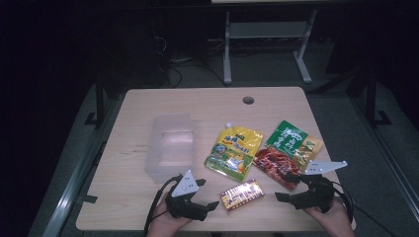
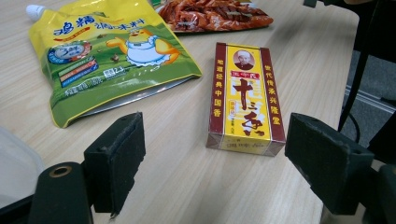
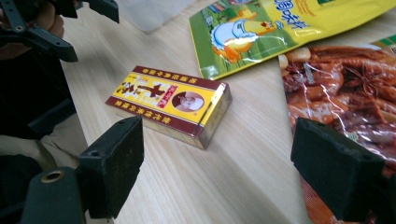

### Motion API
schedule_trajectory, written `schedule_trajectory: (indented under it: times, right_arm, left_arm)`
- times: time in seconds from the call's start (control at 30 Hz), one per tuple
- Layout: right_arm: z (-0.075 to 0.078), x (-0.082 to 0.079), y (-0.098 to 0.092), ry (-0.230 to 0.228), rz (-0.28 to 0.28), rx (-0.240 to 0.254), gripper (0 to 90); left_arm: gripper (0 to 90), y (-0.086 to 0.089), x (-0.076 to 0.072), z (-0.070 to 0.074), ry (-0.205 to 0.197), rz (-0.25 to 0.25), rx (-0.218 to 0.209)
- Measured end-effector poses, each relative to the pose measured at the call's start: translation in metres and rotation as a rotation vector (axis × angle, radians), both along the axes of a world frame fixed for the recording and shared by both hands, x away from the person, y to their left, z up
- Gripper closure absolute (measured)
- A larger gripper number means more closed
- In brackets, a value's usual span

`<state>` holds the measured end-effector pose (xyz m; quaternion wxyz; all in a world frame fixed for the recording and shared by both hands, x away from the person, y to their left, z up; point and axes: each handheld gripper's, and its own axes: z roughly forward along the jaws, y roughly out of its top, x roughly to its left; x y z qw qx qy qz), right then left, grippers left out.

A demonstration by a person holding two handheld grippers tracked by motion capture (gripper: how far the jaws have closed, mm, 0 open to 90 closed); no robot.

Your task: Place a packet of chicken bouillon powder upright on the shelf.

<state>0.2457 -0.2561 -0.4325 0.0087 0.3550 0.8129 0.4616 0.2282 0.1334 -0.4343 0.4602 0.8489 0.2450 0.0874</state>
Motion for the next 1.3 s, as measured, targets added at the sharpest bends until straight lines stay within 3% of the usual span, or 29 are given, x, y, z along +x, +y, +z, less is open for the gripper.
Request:
schedule_trajectory:
  times: [0.17,0.3,0.57,0.73,0.83,1.0,1.3]
  right_arm:
    - [0.001,0.002,0.004,-0.006,0.012,0.011,14.7]
    - [0.006,0.006,0.006,0.014,0.019,0.040,14.1]
    - [0.015,0.016,0.014,-0.002,0.028,0.047,13.9]
    - [0.013,0.026,0.018,0.032,0.016,0.039,14.0]
    - [0.015,0.029,0.020,0.025,0.013,0.043,14.0]
    - [0.025,0.041,0.026,0.017,0.004,0.044,14.2]
    - [0.047,0.074,0.037,0.002,-0.017,0.018,14.3]
  left_arm:
    - [20.8,-0.003,0.002,0.002,-0.004,0.000,-0.004]
    - [23.0,-0.007,0.004,0.007,-0.019,-0.006,0.000]
    - [24.1,-0.011,0.010,0.013,-0.022,-0.019,-0.002]
    - [26.5,-0.013,0.013,0.016,-0.023,-0.019,0.004]
    - [27.9,-0.017,0.017,0.018,-0.023,-0.017,0.004]
    - [30.2,-0.026,0.027,0.022,-0.026,-0.025,0.016]
    - [38.8,-0.037,0.050,0.022,0.009,0.002,0.018]
